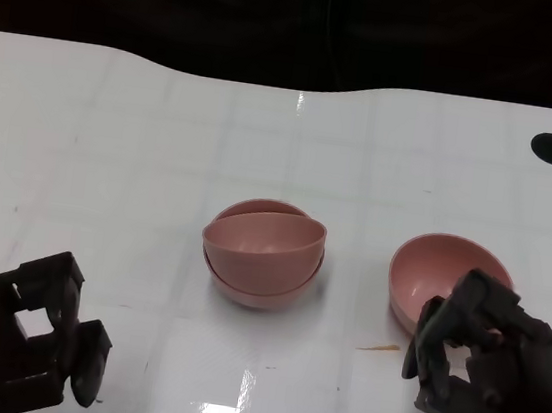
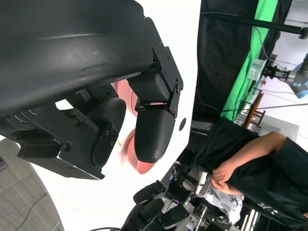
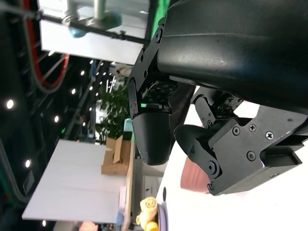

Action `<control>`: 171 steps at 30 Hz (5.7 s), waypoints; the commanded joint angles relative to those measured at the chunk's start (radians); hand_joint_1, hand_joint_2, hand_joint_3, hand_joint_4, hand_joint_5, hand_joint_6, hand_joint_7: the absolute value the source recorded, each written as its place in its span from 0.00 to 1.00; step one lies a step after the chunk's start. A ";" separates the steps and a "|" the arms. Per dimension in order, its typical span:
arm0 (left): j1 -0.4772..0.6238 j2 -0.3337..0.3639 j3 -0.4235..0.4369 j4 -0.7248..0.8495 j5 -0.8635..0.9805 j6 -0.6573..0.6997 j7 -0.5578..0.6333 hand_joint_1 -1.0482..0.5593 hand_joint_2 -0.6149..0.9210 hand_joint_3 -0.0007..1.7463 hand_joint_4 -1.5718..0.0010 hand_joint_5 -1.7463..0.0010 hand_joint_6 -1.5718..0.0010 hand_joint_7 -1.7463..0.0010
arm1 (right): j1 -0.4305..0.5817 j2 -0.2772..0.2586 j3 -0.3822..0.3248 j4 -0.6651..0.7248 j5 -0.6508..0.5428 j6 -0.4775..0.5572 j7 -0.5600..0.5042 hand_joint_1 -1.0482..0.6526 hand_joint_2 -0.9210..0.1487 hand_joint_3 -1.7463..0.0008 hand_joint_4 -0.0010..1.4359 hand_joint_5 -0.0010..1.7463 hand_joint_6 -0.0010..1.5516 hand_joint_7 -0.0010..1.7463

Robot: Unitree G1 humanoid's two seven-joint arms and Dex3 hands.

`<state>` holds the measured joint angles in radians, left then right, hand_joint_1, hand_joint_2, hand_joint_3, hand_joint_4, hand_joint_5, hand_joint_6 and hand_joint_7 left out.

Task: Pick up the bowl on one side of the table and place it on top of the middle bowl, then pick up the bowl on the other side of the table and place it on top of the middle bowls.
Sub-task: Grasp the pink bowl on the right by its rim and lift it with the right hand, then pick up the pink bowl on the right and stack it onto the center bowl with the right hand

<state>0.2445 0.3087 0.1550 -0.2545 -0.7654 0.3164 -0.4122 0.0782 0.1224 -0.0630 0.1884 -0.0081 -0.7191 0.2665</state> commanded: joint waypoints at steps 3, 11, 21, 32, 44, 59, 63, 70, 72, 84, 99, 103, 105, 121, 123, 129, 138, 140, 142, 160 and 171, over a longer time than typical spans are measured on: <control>-0.021 0.012 0.019 -0.018 0.020 0.042 -0.003 0.82 1.00 0.87 0.24 0.00 0.40 0.00 | -0.054 -0.093 -0.080 -0.015 -0.393 -0.241 -0.250 0.48 0.34 0.46 0.68 0.66 0.67 0.40; -0.031 -0.003 0.028 -0.044 0.022 0.079 0.015 0.84 1.00 0.89 0.20 0.00 0.37 0.00 | 0.026 -0.215 -0.031 -0.398 -0.970 0.147 -0.288 0.10 0.00 0.79 0.19 0.01 0.23 0.00; -0.039 -0.025 0.041 -0.061 0.041 0.091 0.032 0.85 1.00 0.90 0.18 0.00 0.36 0.00 | -0.018 -0.322 0.112 -0.447 -1.107 0.449 -0.210 0.06 0.00 0.85 0.19 0.01 0.23 0.01; -0.035 -0.035 0.047 -0.086 0.056 0.103 0.050 0.87 1.00 0.90 0.18 0.00 0.39 0.00 | -0.078 -0.400 0.203 -0.381 -1.087 0.578 -0.232 0.07 0.00 0.87 0.20 0.01 0.23 0.01; -0.031 -0.072 0.053 -0.115 0.080 0.115 0.107 0.88 1.00 0.90 0.18 0.00 0.40 0.00 | -0.238 -0.448 0.314 -0.088 -1.048 0.648 -0.263 0.11 0.00 0.87 0.20 0.01 0.24 0.00; -0.031 -0.088 0.059 -0.106 0.101 0.101 0.104 0.88 1.00 0.89 0.18 0.00 0.42 0.00 | -0.324 -0.462 0.414 0.086 -1.013 0.673 -0.343 0.12 0.00 0.87 0.23 0.02 0.26 0.01; -0.030 -0.092 0.061 -0.108 0.102 0.103 0.103 0.88 1.00 0.89 0.19 0.00 0.43 0.00 | -0.345 -0.465 0.434 0.129 -0.998 0.672 -0.364 0.13 0.00 0.87 0.24 0.02 0.27 0.01; -0.030 -0.094 0.063 -0.100 0.110 0.092 0.091 0.88 1.00 0.89 0.19 0.00 0.43 0.00 | -0.372 -0.464 0.466 0.197 -0.976 0.670 -0.399 0.13 0.00 0.87 0.25 0.02 0.28 0.01; -0.030 -0.095 0.063 -0.099 0.112 0.091 0.092 0.88 1.00 0.89 0.19 0.00 0.43 0.00 | -0.377 -0.461 0.473 0.207 -0.973 0.674 -0.399 0.13 0.00 0.87 0.25 0.01 0.28 0.01; -0.030 -0.096 0.063 -0.099 0.113 0.091 0.091 0.87 1.00 0.89 0.21 0.00 0.44 0.00 | -0.385 -0.469 0.494 0.215 -0.955 0.684 -0.409 0.13 0.00 0.87 0.25 0.01 0.28 0.01; -0.026 -0.106 0.061 -0.112 0.118 0.086 0.102 0.85 1.00 0.87 0.23 0.00 0.44 0.00 | -0.488 -0.437 0.553 0.499 -0.882 0.587 -0.476 0.24 0.00 0.89 0.32 0.02 0.33 0.02; -0.026 -0.106 0.061 -0.115 0.118 0.088 0.104 0.85 1.00 0.87 0.24 0.00 0.44 0.00 | -0.497 -0.438 0.563 0.518 -0.874 0.582 -0.488 0.24 0.00 0.88 0.32 0.02 0.33 0.01; -0.027 -0.108 0.060 -0.120 0.115 0.095 0.111 0.85 1.00 0.87 0.24 0.00 0.44 0.00 | -0.510 -0.436 0.564 0.563 -0.869 0.530 -0.573 0.37 0.00 0.86 0.44 0.32 0.51 0.03; -0.026 -0.112 0.061 -0.137 0.117 0.104 0.118 0.87 1.00 0.88 0.23 0.00 0.43 0.00 | -0.553 -0.441 0.585 0.691 -0.831 0.324 -0.843 0.51 0.00 0.81 0.51 1.00 0.36 1.00; -0.027 -0.112 0.060 -0.137 0.120 0.102 0.119 0.87 1.00 0.88 0.23 0.00 0.43 0.00 | -0.548 -0.452 0.579 0.657 -0.820 0.307 -0.826 0.50 0.00 0.80 0.52 1.00 0.36 1.00; -0.031 -0.121 0.058 -0.135 0.122 0.100 0.123 0.87 1.00 0.89 0.22 0.00 0.43 0.00 | -0.524 -0.512 0.551 0.474 -0.796 0.255 -0.760 0.49 0.00 0.77 0.56 1.00 0.36 1.00; -0.034 -0.127 0.054 -0.132 0.138 0.087 0.111 0.87 1.00 0.89 0.22 0.00 0.43 0.00 | -0.486 -0.559 0.490 0.240 -0.783 0.279 -0.651 0.48 0.01 0.79 0.56 1.00 0.35 1.00; -0.034 -0.128 0.053 -0.132 0.140 0.087 0.111 0.87 1.00 0.89 0.21 0.00 0.43 0.00 | -0.480 -0.568 0.474 0.188 -0.783 0.286 -0.626 0.48 0.01 0.79 0.55 1.00 0.36 1.00; -0.034 -0.131 0.052 -0.135 0.141 0.091 0.119 0.87 1.00 0.89 0.21 0.00 0.42 0.00 | -0.483 -0.578 0.459 0.139 -0.777 0.285 -0.592 0.49 0.02 0.80 0.55 1.00 0.36 1.00; -0.043 -0.148 0.043 -0.131 0.167 0.094 0.128 0.88 1.00 0.87 0.22 0.00 0.43 0.00 | -0.709 -0.556 0.438 0.096 -0.688 0.151 -0.336 0.45 0.03 0.79 0.60 1.00 0.39 1.00; -0.039 -0.158 0.044 -0.114 0.179 0.069 0.101 0.88 1.00 0.85 0.23 0.00 0.43 0.00 | -0.800 -0.465 0.501 0.219 -0.706 0.087 -0.308 0.46 0.13 0.80 0.62 1.00 0.41 1.00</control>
<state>0.2062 0.1483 0.1930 -0.3744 -0.5891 0.4062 -0.2975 -0.6998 -0.3468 0.4329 0.3889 -0.7204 -0.6207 -0.0522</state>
